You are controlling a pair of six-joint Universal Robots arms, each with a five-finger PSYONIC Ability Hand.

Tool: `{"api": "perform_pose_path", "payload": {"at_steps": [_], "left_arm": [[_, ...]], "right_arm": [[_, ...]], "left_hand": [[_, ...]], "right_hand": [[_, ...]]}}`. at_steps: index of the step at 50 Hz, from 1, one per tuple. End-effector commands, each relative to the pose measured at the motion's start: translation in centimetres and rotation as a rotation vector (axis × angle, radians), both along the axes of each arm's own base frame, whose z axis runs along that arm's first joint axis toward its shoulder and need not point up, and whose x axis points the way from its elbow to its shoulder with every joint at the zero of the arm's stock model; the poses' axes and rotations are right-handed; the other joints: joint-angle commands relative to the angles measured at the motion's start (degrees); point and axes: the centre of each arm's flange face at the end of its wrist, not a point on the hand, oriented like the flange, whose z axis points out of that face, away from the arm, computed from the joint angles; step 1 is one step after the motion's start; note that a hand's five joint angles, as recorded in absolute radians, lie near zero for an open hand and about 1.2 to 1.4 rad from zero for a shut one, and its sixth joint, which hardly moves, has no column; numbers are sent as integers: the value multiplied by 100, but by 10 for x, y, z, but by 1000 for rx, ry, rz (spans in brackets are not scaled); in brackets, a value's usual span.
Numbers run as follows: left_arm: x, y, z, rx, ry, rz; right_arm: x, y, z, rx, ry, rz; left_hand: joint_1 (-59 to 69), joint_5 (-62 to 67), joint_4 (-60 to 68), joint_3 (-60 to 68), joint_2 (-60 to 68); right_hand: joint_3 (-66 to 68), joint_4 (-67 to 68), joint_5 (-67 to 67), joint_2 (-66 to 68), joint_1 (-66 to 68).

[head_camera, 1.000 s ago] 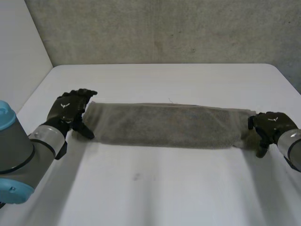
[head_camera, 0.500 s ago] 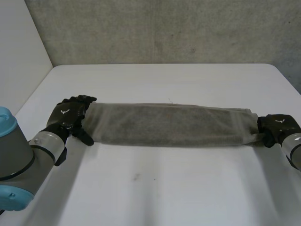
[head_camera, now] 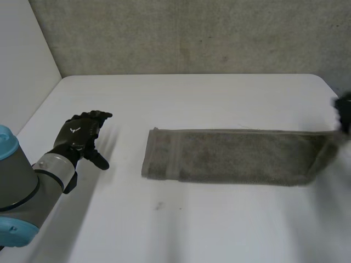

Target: Fold the towel.

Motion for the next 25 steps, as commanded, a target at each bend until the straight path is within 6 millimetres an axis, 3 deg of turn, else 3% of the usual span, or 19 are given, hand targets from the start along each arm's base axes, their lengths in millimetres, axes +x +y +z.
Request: {"api": "perform_pose_path", "payload": {"at_steps": [1, 2, 3, 4, 5, 7, 8, 11, 18, 19, 20, 21, 25], "left_arm": [[0, 0, 0, 1, 0, -1], [0, 0, 0, 1, 0, -1], [0, 0, 0, 1, 0, -1], [0, 0, 0, 1, 0, -1], [0, 1, -1, 2, -2, -1], [0, 0, 0, 1, 0, 1], [0, 0, -1, 2, -2, 1], [0, 1, -1, 3, -2, -1], [0, 1, -2, 8, -3, -3], [0, 1, -2, 8, -3, -3], [0, 1, -2, 8, -3, -3], [-1, 1, -2, 6, -3, -4], [0, 2, -3, 8, -3, -4]], "right_arm": [[148, 55, 20, -75, -82, 395], [176, 71, 15, -67, -86, 471], [176, 71, 15, -67, -87, 472], [202, 88, 8, -57, -87, 543], [202, 88, 8, -57, -87, 544], [241, 120, -11, -17, -77, 661], [241, 120, -11, -17, -77, 661], [275, 167, -46, 101, -41, 810], [285, 188, -78, 207, -8, 893], [283, 190, -83, 239, 5, 890], [282, 190, -83, 240, 5, 890], [280, 192, -83, 265, 10, 887], [276, 189, -68, 273, -21, 866]], "left_hand": [[-7, -164, 45, 47, 54], [-7, -164, 45, 47, 54], [-7, -164, 45, 47, 54], [-7, -164, 45, 47, 54], [-7, -164, 45, 47, 54], [-7, -164, 45, 47, 54], [-7, -164, 45, 47, 54], [-7, -164, 45, 47, 54], [-7, -164, 45, 47, 54], [-7, -164, 45, 47, 54], [-7, -164, 45, 47, 54], [-7, -164, 45, 47, 54], [-7, -164, 45, 47, 54]], "right_hand": [[367, 310, 355, 526, 382], [367, 310, 355, 526, 382], [367, 310, 355, 526, 382], [367, 310, 355, 526, 382], [367, 310, 355, 526, 382], [367, 310, 355, 526, 382], [367, 310, 355, 526, 382], [367, 310, 355, 526, 382], [140, 83, 128, 299, 155], [-3293, -3350, -3305, -3134, -3278], [-3327, -3384, -3339, -3168, -3312], [-6633, -6690, -6645, -6474, -6618], [-6633, -6690, -6645, -6474, -6618]]}}
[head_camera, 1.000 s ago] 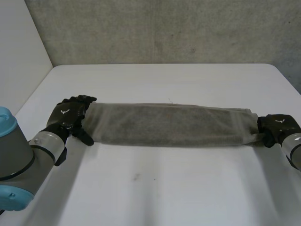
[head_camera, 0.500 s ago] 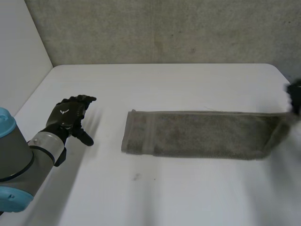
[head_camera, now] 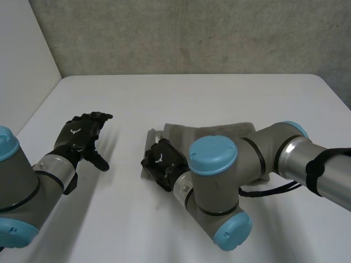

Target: Fold the towel.

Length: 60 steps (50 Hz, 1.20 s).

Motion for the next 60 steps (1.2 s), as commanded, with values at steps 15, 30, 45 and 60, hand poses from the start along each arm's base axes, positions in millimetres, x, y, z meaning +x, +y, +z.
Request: {"api": "perform_pose_path", "payload": {"at_steps": [15, 30, 45, 60], "left_arm": [[-6, 4, 1, -11, 2, -19], [-60, 11, 21, -90, 23, -153], [-76, 14, 34, -86, 24, -98], [-68, 18, 63, 104, 93, -56]], "right_arm": [[-137, -77, 84, 413, -420, -384], [-202, -90, 24, 447, -400, -564], [-207, -94, 4, 444, -368, -619], [-219, -108, 27, 30, -52, -678]], "left_hand": [[-7, -164, 48, 47, 56], [-2, -159, 53, 52, 60], [-7, -164, 48, 47, 56], [-7, -164, 48, 47, 56]], "right_hand": [[-2556, -2592, -2506, -2343, -2477], [-428, -464, -379, -215, -349], [4311, 4275, 4361, 4524, 4390], [4444, 4408, 4494, 4657, 4523]]}}
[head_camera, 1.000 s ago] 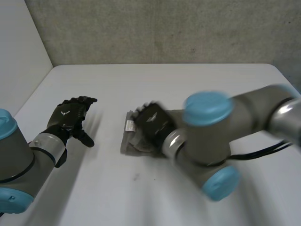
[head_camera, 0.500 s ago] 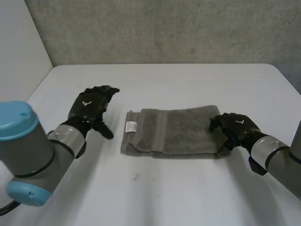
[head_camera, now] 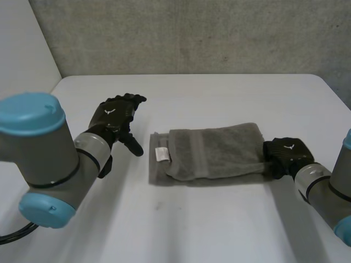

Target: Fold the towel.

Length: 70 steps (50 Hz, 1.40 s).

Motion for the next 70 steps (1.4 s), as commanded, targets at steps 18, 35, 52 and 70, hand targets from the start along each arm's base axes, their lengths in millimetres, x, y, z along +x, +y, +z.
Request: {"api": "perform_pose_path", "payload": {"at_steps": [18, 35, 52, 70], "left_arm": [[11, -7, 59, 18, 45, 45], [-1, -8, 44, 27, 37, 18], [-65, 2, 6, 23, 17, -58], [-78, 1, -86, 203, -162, -29]], "right_arm": [[199, 130, 3, -447, 373, 821], [159, 106, 54, -316, 116, 577], [92, 31, 97, -102, -198, 213], [105, -18, 26, 206, -162, 228]], "left_hand": [[-7, -164, 48, 47, 56], [-7, -164, 48, 47, 56], [-2, -159, 52, 52, 60], [-7, -164, 48, 47, 56]], "right_hand": [[421, 324, 392, 632, 449], [-6579, -6676, -6608, -6368, -6551], [-6579, -6676, -6608, -6368, -6551], [-6579, -6676, -6608, -6368, -6551]]}}
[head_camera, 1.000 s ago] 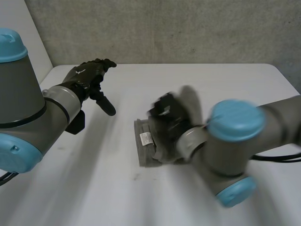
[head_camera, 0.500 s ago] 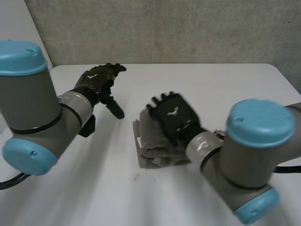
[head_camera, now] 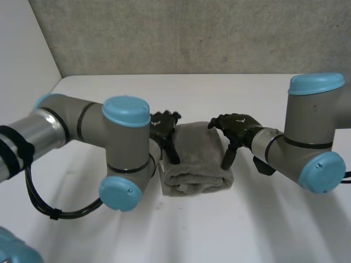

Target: Fold the towel.

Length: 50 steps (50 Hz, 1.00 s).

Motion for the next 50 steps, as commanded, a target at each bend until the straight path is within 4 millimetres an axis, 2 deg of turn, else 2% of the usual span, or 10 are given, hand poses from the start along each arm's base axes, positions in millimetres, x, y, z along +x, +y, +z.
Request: {"api": "perform_pose_path", "payload": {"at_steps": [1, 14, 19, 21, 24, 25, 29, 35, 40, 50], "left_arm": [[14, 13, -31, 97, -98, 15], [34, 24, -32, 123, -135, 49], [32, 21, 4, 51, -70, 52], [32, 21, 39, -12, -5, 55], [38, 22, 79, -87, 55, 65], [38, 22, 79, -87, 55, 65], [62, 16, 134, -194, 126, 120], [103, 17, 182, -270, 172, 206], [114, 31, 188, -274, 172, 212], [118, 33, 186, -271, 168, 220]], "right_arm": [[5, -8, -21, 22, 21, 12], [7, 0, -32, -3, 102, 70], [7, 2, 1, -85, 58, 63], [6, 4, 33, -179, 5, 48], [3, 6, 51, -230, -27, 31], [-1, 6, 68, -276, -60, 9], [-19, 16, 124, -408, -150, -80], [-52, 18, 155, -480, -152, -240], [-72, 20, 155, -487, -131, -316], [-76, 17, 153, -476, -128, -324]], "left_hand": [[-7, -164, 48, 47, 56], [-7, -164, 48, 47, 56], [-7, -164, 48, 47, 56], [-7, -164, 48, 47, 56], [-7, -164, 48, 47, 56], [-7, -164, 48, 47, 56], [-7, -164, 48, 47, 56], [-7, -164, 48, 47, 56], [-7, -164, 48, 47, 56], [-7, -164, 48, 47, 56]], "right_hand": [[-402, -479, -322, -433, -316], [-402, -479, -322, -433, -316], [-402, -479, -322, -433, -316], [-402, -479, -322, -433, -316], [-402, -479, -322, -433, -316], [-402, -479, -322, -433, -316], [-402, -479, -322, -433, -316], [-402, -479, -322, -433, -316], [-402, -479, -322, -433, -316], [-402, -479, -322, -433, -316]]}}
